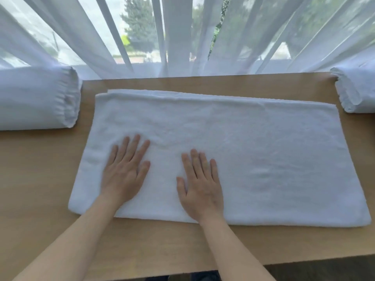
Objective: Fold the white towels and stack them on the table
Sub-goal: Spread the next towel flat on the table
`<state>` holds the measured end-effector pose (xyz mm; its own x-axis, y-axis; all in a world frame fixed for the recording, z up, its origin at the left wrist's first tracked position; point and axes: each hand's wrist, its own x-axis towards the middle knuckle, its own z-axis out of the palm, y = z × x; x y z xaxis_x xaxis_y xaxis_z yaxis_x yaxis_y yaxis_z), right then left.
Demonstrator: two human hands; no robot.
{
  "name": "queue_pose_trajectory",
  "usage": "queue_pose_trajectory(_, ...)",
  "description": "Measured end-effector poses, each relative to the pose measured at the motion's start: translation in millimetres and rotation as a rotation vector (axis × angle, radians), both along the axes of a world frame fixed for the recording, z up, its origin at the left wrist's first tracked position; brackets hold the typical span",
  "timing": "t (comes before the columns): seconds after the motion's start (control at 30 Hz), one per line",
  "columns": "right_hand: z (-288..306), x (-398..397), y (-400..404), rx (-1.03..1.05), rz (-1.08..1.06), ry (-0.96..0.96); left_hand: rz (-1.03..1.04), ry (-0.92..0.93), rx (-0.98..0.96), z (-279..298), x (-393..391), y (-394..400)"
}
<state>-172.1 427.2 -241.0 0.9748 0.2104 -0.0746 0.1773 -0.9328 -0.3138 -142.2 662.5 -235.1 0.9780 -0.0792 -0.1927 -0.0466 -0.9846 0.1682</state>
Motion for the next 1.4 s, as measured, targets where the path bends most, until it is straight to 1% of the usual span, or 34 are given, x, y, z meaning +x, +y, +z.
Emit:
queue_pose_trajectory(0.13,-2.1,0.2,1.4,-0.042,-0.004,-0.017,0.103,-0.019,-0.019,-0.8,52.3,36.3)
queue_pose_trajectory(0.23,-3.8,0.9,2.1,-0.055,-0.017,-0.042,0.182,0.011,-0.016,-1.2,99.1,56.0)
queue_pose_trajectory(0.3,-4.1,1.7,2.6,-0.062,-0.021,-0.053,0.284,0.037,-0.023,0.5,125.0,54.4)
queue_pose_trajectory(0.33,-4.1,1.8,2.5,-0.063,-0.021,-0.058,0.280,0.035,-0.022,2.4,132.4,43.5)
queue_pose_trajectory(0.37,-4.1,2.0,2.8,-0.061,-0.022,-0.064,0.208,0.020,-0.034,4.7,135.4,25.2)
queue_pose_trajectory(0.43,-3.3,2.3,2.8,-0.058,-0.027,-0.075,-0.075,0.002,-0.088,6.0,125.2,-25.2)
queue_pose_trajectory(0.47,-3.3,3.0,3.0,-0.059,-0.031,-0.083,-0.213,0.009,-0.087,4.6,115.1,-49.0)
queue_pose_trajectory(0.5,-3.7,3.3,3.3,-0.061,-0.033,-0.092,-0.295,0.022,-0.066,3.0,105.9,-65.9)
queue_pose_trajectory(0.53,-4.4,3.4,3.4,-0.065,-0.035,-0.101,-0.317,0.027,-0.047,1.2,102.1,-74.7)
queue_pose_trajectory(0.7,-6.8,3.8,2.8,-0.061,-0.034,-0.141,-0.187,-0.032,-0.025,-4.8,149.8,-47.8)
queue_pose_trajectory(0.83,-6.9,3.0,2.6,-0.053,-0.040,-0.139,-0.019,-0.009,0.007,-4.3,187.9,-17.7)
queue_pose_trajectory(0.9,-6.1,3.2,3.0,-0.042,-0.049,-0.135,0.002,0.005,-0.021,-1.5,174.8,-23.4)
queue_pose_trajectory(0.93,-5.3,3.4,3.6,-0.035,-0.054,-0.135,-0.020,0.000,-0.042,-0.9,156.2,-32.3)
queue_pose_trajectory(1.03,-4.4,4.4,4.3,-0.023,-0.061,-0.148,-0.173,-0.022,-0.098,-1.1,57.6,-58.9)
queue_pose_trajectory(1.1,-5.8,4.1,2.3,-0.023,-0.057,-0.152,-0.231,-0.054,-0.081,-4.5,-5.9,-50.6)
queue_pose_trajectory(1.17,-7.0,3.5,1.9,-0.034,-0.059,-0.156,-0.154,-0.046,-0.054,-8.6,-32.3,-18.9)
queue_pose_trajectory(1.3,-5.8,2.9,4.7,-0.037,-0.062,-0.157,-0.038,-0.026,-0.011,-8.1,-24.7,45.9)
queue_pose_trajectory(1.33,-5.5,3.1,5.3,-0.036,-0.068,-0.158,-0.005,-0.012,-0.034,-7.2,-18.8,57.7)
queue_pose_trajectory(1.4,-5.2,1.6,6.1,-0.039,-0.066,-0.153,0.142,0.030,-0.137,-5.3,-7.9,75.1)
